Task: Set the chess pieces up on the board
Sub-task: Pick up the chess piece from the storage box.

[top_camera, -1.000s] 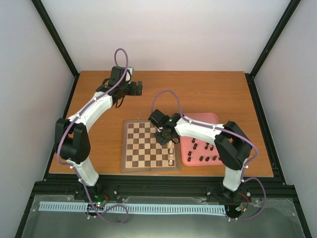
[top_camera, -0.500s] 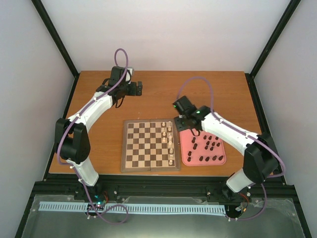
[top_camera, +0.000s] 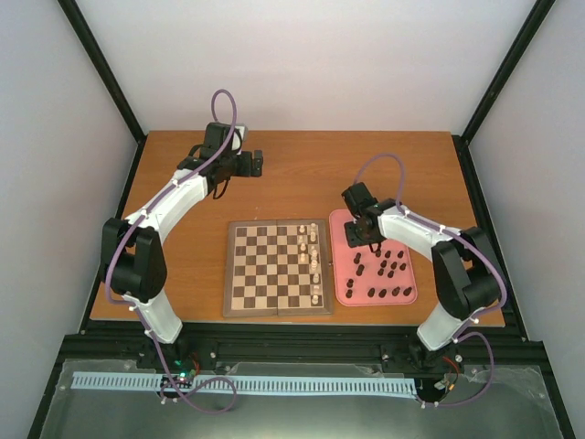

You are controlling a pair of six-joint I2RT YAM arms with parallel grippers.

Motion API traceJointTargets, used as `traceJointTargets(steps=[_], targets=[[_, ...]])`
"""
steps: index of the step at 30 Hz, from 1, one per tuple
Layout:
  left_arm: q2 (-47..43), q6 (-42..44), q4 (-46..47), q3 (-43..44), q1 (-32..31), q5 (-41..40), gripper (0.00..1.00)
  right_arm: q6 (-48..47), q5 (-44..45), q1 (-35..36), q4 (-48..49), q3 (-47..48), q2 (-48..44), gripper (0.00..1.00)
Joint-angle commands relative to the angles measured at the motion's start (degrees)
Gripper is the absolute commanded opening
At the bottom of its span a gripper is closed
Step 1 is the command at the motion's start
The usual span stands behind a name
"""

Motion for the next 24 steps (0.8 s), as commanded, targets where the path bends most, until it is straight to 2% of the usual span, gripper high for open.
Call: traceJointTargets(steps=[1, 20, 24], targets=[[0.4, -0.27, -0.57, 2.99, 0.45, 0.3, 1.0, -0.57, 0.36, -2.2, 2.73, -0.66, 1.37, 0.46], [0.85, -0.32, -0.56, 3.22, 0.39, 0.17, 1.0, -0.64, -0.89, -4.14, 4.19, -1.89, 4.67, 0.33], [0.94, -0.36, -0.59, 3.18, 0.42, 0.21, 1.0, -0.55, -0.94, -4.24, 4.28, -1.86, 4.84, 0.24]])
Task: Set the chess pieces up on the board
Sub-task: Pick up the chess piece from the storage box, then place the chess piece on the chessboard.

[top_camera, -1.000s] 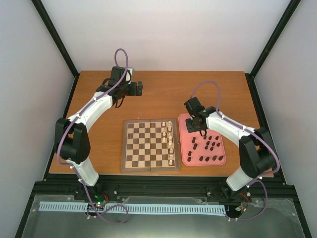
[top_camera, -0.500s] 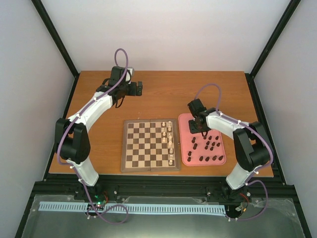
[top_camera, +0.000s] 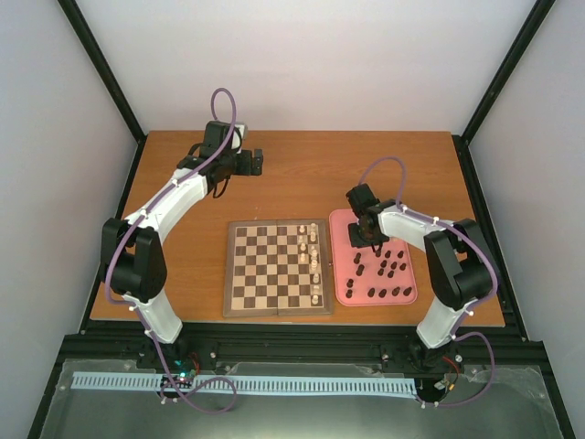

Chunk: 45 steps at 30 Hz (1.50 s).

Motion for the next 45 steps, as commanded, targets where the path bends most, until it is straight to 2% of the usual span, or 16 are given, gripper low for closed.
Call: traceJointTargets(steps=[1, 7, 15, 23, 30, 38, 45], targets=[[0.93, -0.36, -0.36, 2.52, 0.43, 0.19, 1.0, 0.23, 0.06, -0.64, 0.87, -0.5, 0.36, 0.21], [1.09, -0.37, -0.44, 2.6, 0.47, 0.12, 1.0, 0.35, 0.24, -0.64, 0.45, -0.21, -0.45, 0.11], [1.14, -0.46, -0.51, 2.77, 0.43, -0.13, 1.0, 0.68, -0.6, 1.01, -2.76, 2.87, -8.04, 0.08], [1.01, -0.42, -0.74, 2.83, 0.4, -0.12, 1.0, 0.5, -1.48, 12.5, -8.32, 11.1, -10.89, 0.08], [0.35, -0.53, -0.75, 2.58, 0.47, -0.25, 1.0, 1.33, -3.17, 22.83, -10.37, 13.55, -9.54, 0.08], [0.07, -0.55, -0.79, 2.5, 0.45, -0.04, 1.0, 2.35, -4.35, 30.06, -11.6, 14.97, -7.0, 0.08], [-0.77, -0.64, -0.49, 1.87, 0.41, 0.01, 1.0, 3.53, -5.96, 33.29, -10.9, 14.51, -3.11, 0.08]])
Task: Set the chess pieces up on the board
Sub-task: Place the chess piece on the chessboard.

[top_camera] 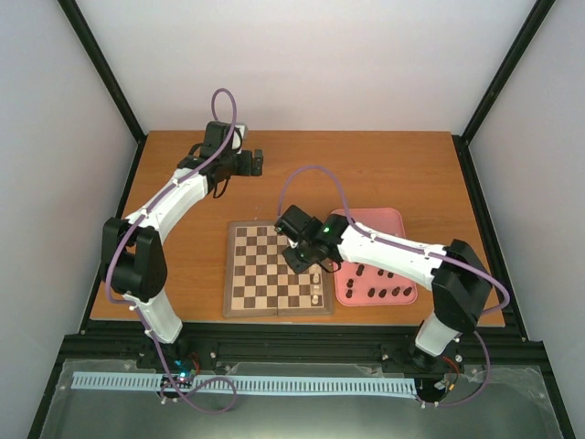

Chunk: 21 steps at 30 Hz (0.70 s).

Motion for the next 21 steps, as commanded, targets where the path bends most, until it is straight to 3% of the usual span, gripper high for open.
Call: traceJointTargets(steps=[1, 21], targets=[[-1.14, -0.62, -0.15, 1.72, 0.47, 0.02, 1.0, 1.69, -1.35, 1.53, 0.35, -0.09, 2.58, 0.08], [-0.79, -0.51, 0.07, 1.74, 0.43, 0.27, 1.0, 3.67, 4.73, 1.45, 5.08, -3.91, 7.45, 0.08]])
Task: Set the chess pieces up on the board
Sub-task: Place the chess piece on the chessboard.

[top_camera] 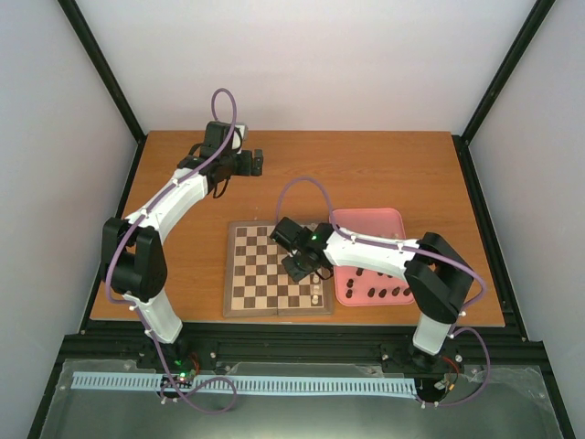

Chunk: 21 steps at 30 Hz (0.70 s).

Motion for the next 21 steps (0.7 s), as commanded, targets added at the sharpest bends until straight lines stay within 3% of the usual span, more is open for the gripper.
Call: traceJointTargets(steps=[1, 21], targets=[[-0.82, -0.53, 0.07, 1.78, 0.34, 0.26, 1.0, 1.21, 3.78, 0.35, 1.68, -0.76, 0.69, 0.08], [-0.82, -0.53, 0.17, 1.66, 0.46, 0.26, 1.0, 1.07, 6.87, -0.3, 3.1, -1.59, 2.03, 0.09]])
